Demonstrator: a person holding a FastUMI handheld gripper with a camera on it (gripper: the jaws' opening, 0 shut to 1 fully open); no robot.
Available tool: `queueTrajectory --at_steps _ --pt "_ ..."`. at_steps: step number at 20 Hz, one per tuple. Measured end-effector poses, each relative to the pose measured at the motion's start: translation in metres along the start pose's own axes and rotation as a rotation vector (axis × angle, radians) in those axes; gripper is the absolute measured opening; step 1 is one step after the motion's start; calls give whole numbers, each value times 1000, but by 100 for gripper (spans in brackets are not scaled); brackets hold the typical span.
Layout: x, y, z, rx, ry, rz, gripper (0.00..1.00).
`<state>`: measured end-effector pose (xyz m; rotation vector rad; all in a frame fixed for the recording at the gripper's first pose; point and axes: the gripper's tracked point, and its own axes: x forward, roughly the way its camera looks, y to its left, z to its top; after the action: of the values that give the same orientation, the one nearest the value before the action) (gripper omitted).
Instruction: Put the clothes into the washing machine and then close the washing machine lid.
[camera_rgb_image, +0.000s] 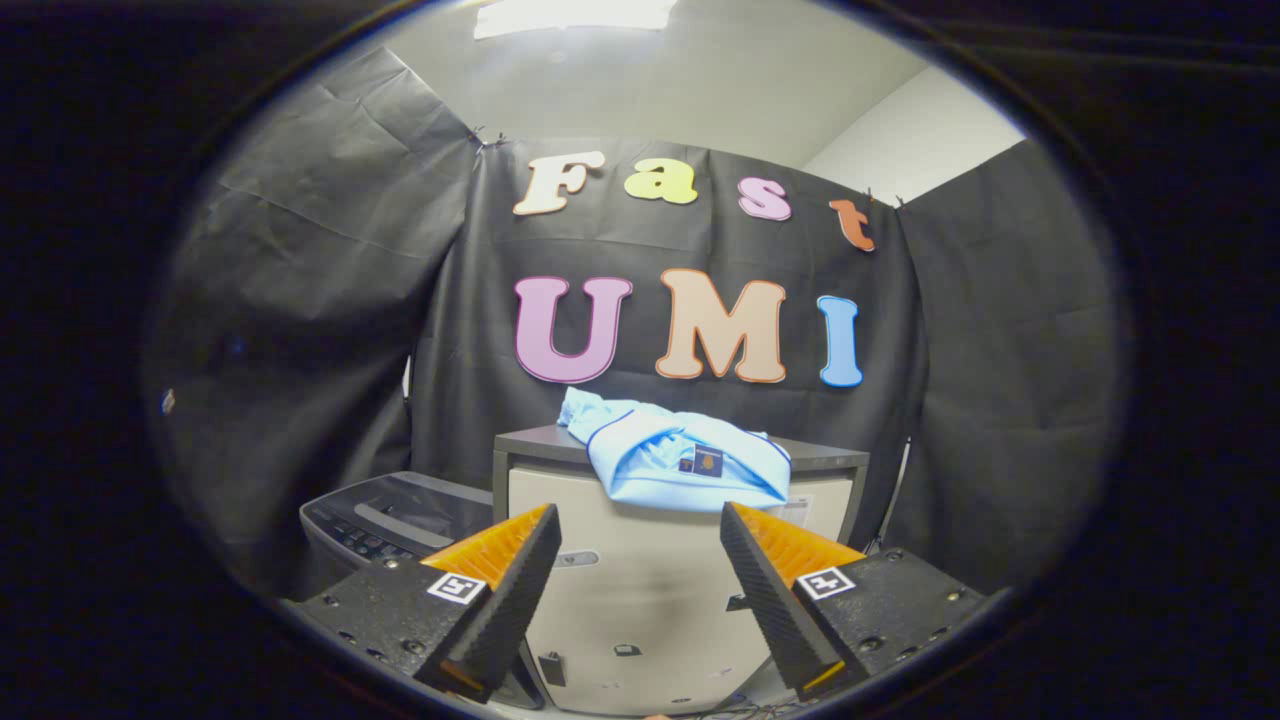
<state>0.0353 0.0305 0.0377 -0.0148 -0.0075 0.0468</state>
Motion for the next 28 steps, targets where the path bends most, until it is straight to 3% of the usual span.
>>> queueTrajectory --at_steps 21,28 --pt "17 28 15 9 9 66 97" --pt "62 7 45 81 70 75 97"
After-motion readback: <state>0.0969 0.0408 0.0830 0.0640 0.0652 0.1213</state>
